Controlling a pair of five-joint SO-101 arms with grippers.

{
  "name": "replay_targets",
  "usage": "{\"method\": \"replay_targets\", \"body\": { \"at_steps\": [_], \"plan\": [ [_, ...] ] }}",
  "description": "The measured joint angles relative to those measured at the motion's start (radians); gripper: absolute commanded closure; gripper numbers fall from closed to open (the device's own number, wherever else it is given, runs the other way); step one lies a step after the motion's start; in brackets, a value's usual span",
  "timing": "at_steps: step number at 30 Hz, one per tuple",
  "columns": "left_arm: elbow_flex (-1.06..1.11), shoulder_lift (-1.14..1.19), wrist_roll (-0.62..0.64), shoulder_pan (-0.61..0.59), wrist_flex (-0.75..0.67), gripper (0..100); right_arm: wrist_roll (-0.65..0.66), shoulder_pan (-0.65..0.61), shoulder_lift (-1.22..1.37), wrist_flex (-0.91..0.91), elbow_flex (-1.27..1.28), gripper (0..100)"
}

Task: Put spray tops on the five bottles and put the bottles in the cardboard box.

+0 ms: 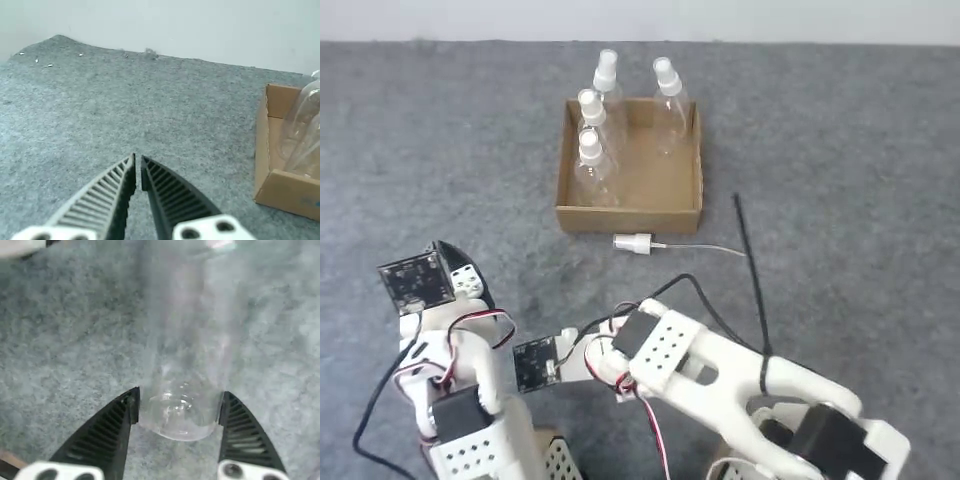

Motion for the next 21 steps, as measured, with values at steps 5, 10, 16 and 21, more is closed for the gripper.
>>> {"method": "replay_targets", "body": {
  "at_steps": [5,10,16,21],
  "plan": [
    [0.0,0.0,0.0,0.0,0.0,99,0.006,0.063,0.003,-0.003,0.0,80.3],
    [0.0,0.0,0.0,0.0,0.0,99,0.006,0.101,0.003,-0.003,0.0,93.1],
    [0.0,0.0,0.0,0.0,0.0,99,0.006,0.126,0.003,-0.008,0.0,96.1],
    [0.0,0.0,0.0,0.0,0.0,99,-0.012,0.173,0.0,0.054,-0.005,96.1]
  ]
}}
